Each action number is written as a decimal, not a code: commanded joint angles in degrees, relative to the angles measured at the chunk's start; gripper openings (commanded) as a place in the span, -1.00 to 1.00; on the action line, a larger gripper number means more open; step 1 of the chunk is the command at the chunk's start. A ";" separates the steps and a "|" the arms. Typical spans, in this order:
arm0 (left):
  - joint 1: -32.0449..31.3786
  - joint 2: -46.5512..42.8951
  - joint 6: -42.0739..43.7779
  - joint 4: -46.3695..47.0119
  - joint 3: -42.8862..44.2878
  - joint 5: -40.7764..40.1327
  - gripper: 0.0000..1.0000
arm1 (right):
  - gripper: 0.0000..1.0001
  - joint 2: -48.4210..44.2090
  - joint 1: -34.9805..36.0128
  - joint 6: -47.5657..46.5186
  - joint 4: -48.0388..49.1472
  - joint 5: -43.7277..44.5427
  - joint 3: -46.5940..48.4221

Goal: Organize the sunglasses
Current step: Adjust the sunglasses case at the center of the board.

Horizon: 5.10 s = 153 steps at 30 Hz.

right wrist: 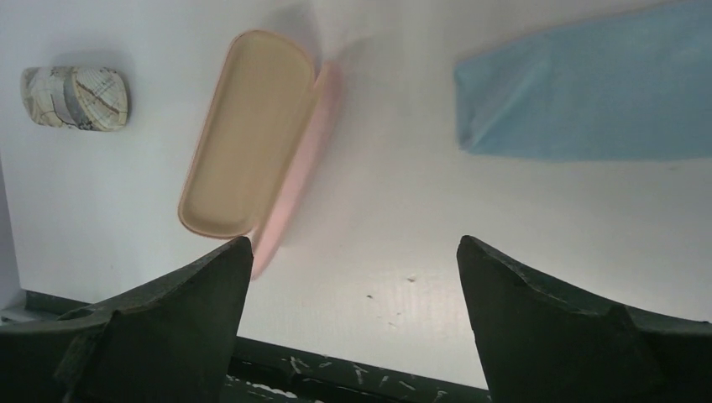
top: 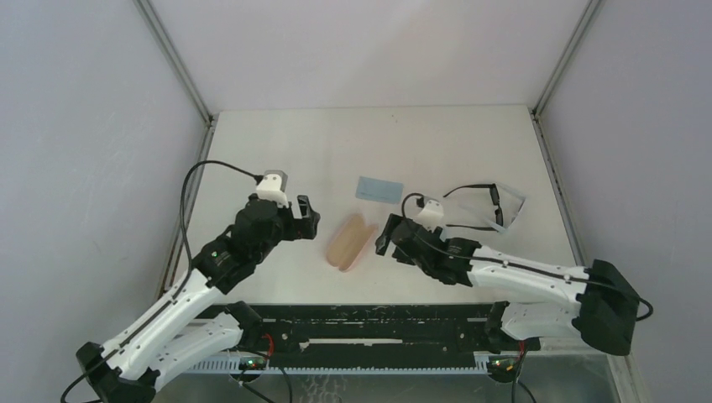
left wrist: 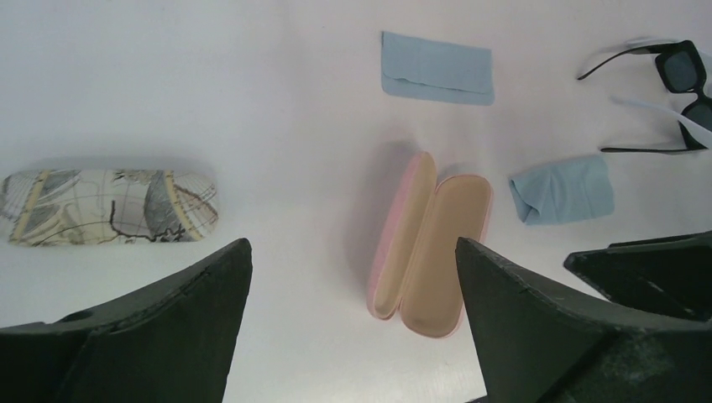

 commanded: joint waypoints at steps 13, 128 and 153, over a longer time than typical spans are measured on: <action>0.31 -8.82 2.83 -11.89 5.81 -7.21 0.90 | 0.73 23.17 7.07 20.89 -2.80 3.77 16.56; 10.30 -8.09 5.79 -11.30 3.49 2.31 0.80 | -1.00 32.58 -5.41 -30.35 12.56 0.81 16.84; 13.11 -6.79 6.30 -10.52 3.38 4.52 0.78 | -0.84 43.99 -26.91 -62.61 19.01 -35.79 29.22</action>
